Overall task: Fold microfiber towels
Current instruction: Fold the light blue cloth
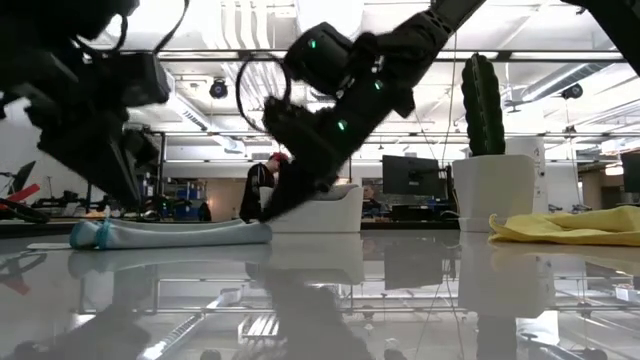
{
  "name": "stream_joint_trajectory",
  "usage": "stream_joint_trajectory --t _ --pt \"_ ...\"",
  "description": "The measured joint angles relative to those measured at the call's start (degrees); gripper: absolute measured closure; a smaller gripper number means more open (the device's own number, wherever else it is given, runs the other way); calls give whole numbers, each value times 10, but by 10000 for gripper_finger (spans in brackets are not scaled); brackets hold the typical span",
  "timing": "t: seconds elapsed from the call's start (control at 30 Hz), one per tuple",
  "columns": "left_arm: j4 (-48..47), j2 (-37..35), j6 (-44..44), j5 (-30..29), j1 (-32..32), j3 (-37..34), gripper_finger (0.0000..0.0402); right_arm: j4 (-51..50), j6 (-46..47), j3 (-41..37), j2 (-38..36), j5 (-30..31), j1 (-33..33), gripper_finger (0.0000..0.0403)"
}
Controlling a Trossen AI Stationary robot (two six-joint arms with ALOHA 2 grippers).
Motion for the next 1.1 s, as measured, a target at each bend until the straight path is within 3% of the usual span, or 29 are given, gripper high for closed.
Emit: stream_joint_trajectory --t 0.13,0.47,0.8,1.1 --pt "-59 -51 18 -18 0 0 400 31 -13 17 2 0 -4 394" --pt "-163 -103 23 -177 5 -13 400 196 -15 19 28 1 -34 394" --pt "-136 -88 -21 -189 7 -59 400 304 26 18 98 3 -50 394" --pt "-129 -46 -88 -195 7 -89 400 281 34 18 112 68 -56 394"
